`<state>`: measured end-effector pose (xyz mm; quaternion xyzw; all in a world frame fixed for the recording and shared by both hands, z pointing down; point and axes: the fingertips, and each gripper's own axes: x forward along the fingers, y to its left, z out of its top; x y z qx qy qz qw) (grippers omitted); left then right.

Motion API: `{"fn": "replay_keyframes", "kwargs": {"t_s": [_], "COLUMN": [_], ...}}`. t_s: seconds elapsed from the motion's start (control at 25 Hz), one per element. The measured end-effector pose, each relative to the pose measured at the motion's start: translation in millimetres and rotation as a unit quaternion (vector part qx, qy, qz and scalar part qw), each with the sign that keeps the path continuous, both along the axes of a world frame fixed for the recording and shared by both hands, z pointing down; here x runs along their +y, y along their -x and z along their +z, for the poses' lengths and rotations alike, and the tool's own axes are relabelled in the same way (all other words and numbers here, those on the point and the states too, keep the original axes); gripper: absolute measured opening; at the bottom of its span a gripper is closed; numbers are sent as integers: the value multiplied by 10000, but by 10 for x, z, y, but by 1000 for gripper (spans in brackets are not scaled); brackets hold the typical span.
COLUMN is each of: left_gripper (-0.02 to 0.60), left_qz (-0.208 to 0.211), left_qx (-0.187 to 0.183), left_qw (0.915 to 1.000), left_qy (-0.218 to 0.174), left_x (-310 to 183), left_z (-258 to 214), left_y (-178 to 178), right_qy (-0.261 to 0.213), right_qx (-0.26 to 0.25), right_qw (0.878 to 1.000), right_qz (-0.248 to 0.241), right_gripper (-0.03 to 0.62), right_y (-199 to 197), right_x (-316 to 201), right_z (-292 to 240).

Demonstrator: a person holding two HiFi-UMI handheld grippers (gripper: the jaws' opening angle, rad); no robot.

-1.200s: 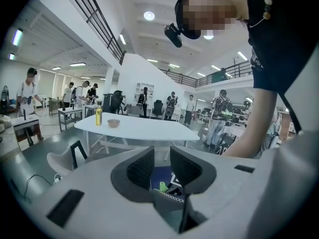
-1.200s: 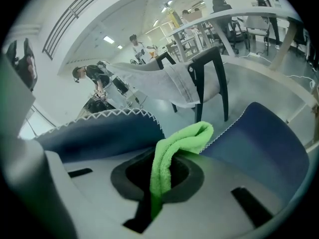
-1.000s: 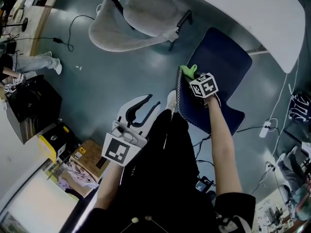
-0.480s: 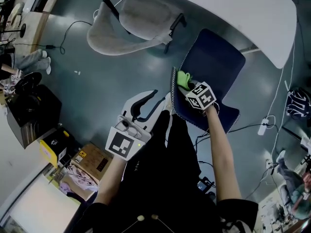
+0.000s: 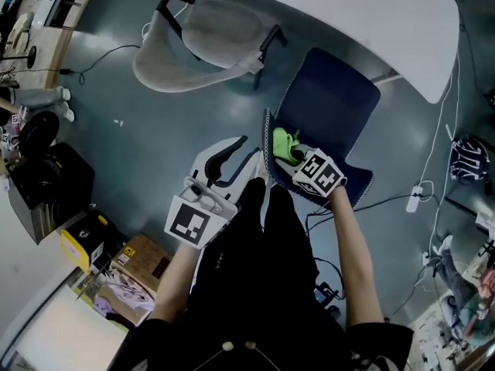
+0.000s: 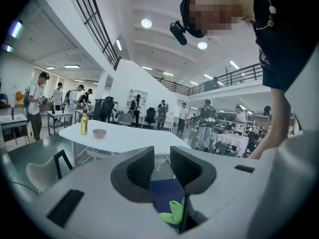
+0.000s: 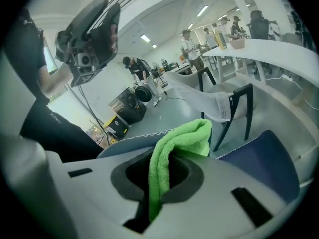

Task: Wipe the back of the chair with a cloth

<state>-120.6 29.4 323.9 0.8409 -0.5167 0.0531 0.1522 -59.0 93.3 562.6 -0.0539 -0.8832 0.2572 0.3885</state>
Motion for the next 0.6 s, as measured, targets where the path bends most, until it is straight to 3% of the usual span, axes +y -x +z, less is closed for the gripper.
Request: {"fn": "replay_keyframes", "kwargs": {"t_s": [0.28, 0.6], "left_gripper": [101, 101], "left_qz": [15, 114], "left_qx": [62, 90], "left_qw": [10000, 9999], "left_qy": [-54, -60], "left_x": [4, 25], "left_z": [-39, -55], "left_y": [-123, -283], "right_qy": [-72, 154], "right_qx": [-316, -749], "right_qw": [9992, 9971], "right_qz": [-246, 9], "right_gripper": [17, 18], "right_y": [-149, -338], "right_x": [196, 385], "right_z": [-368, -744]}}
